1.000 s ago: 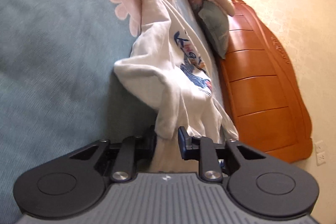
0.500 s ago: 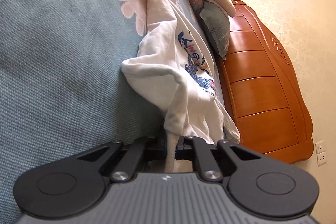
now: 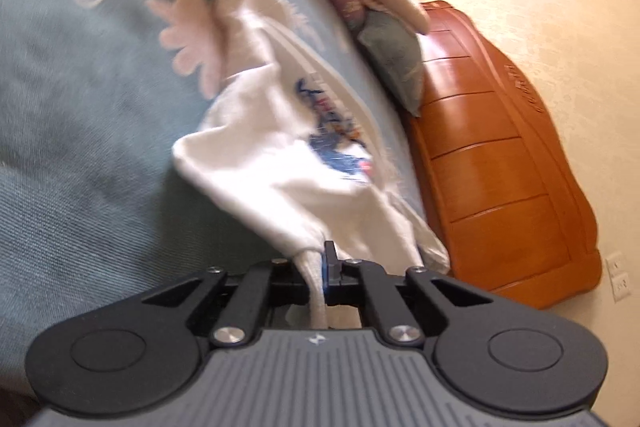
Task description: Fold clothes
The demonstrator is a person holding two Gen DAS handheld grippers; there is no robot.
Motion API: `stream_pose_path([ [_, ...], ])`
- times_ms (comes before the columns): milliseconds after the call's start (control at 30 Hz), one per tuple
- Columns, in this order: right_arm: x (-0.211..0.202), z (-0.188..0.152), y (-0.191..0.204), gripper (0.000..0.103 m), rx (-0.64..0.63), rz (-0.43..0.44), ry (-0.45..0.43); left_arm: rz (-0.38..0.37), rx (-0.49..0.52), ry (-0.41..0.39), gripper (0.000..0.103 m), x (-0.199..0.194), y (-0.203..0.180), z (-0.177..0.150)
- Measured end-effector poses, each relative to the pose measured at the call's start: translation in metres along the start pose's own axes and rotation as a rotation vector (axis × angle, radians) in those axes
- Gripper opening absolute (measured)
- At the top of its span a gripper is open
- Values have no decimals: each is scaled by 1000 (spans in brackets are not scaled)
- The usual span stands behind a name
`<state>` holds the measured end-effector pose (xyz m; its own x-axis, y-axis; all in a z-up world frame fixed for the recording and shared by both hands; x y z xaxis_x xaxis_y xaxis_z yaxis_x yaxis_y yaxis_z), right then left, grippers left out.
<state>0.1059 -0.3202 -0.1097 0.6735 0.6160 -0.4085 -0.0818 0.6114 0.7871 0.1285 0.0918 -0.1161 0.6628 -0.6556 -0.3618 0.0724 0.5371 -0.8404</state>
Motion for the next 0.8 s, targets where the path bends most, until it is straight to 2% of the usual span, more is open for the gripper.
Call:
stream_pose_path([
  [100, -13, -8, 7, 12, -15, -11, 30, -9, 34, 4, 3, -23, -15, 0],
  [233, -31, -20, 16, 12, -35, -27, 73, 43, 47, 50, 4, -43, -8, -16],
  [267, -36, -22, 18, 13, -40, -31, 84, 64, 37, 74, 5, -45, -2, -21],
  [333, -34, -37, 3, 18, -44, -115, 128, 158, 5, 119, 5, -48, 21, -31],
  [433, -42, -46, -13, 16, -8, -169, 139, 221, 10, 111, 6, -66, 33, -25],
  [500, -47, -51, -23, 21, 17, -201, 145, 251, 18, 99, 11, -78, 37, -19],
  [567, -57, -40, -21, 25, 0, -206, 104, 263, 40, 64, 20, -86, 35, -3],
  [667, -61, -11, -12, 30, -1, -163, 25, 271, 68, 13, 29, -81, 30, 29],
  [767, -43, 18, -11, 37, -13, -149, -14, 265, 91, 6, 43, -57, 28, 51],
  [800, -32, 27, -12, 41, -3, -140, -23, 269, 95, 5, 43, -46, 28, 57],
])
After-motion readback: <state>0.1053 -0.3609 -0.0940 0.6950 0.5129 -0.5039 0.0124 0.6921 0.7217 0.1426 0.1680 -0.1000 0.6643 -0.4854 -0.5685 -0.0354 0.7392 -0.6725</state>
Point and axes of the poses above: each gripper's, at about its wrist camera, not at the fingertips, and x roughly the way its jaws point, y to its left, z to its top, the point moved 9 cm from there along x, roughly the way its jaws point, and after that the axes turned 6 degrees about -y, right-handed, at the moved point
